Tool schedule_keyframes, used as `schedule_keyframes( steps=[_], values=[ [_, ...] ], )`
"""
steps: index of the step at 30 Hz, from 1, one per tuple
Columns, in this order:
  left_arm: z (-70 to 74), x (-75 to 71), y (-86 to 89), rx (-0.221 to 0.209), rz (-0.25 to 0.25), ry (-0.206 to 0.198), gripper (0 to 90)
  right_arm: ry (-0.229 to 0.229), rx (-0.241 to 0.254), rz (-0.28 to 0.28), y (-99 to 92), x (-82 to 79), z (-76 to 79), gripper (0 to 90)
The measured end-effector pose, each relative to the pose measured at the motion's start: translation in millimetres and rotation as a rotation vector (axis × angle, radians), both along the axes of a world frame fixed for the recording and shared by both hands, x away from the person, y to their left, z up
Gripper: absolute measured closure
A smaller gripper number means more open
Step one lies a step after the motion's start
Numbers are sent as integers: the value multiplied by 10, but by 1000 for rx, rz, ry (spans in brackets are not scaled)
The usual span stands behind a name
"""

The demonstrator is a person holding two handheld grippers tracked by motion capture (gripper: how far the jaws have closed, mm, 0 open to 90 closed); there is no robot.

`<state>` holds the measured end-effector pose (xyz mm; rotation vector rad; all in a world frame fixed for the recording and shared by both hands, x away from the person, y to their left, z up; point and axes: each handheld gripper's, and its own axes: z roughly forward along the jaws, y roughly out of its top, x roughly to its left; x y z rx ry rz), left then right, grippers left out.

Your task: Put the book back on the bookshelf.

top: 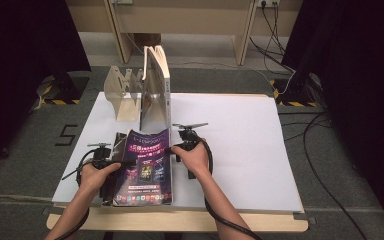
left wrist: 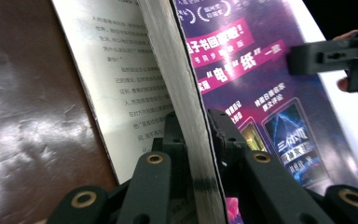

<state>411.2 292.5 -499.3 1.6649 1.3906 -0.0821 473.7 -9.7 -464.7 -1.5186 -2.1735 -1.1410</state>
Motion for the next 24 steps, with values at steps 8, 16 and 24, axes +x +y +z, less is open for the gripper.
schedule_keyframes(
  steps=[8,16,24],
  values=[
    [60,11,-61,43,-16,-5,711,-4,35,-4,-47,-74,42,797],
    [123,-46,-132,89,-15,-32,484,-80,114,-50,-251,-255,281,835],
    [192,-103,-138,147,6,-78,426,-173,127,-92,-398,-379,471,835]
  ],
)
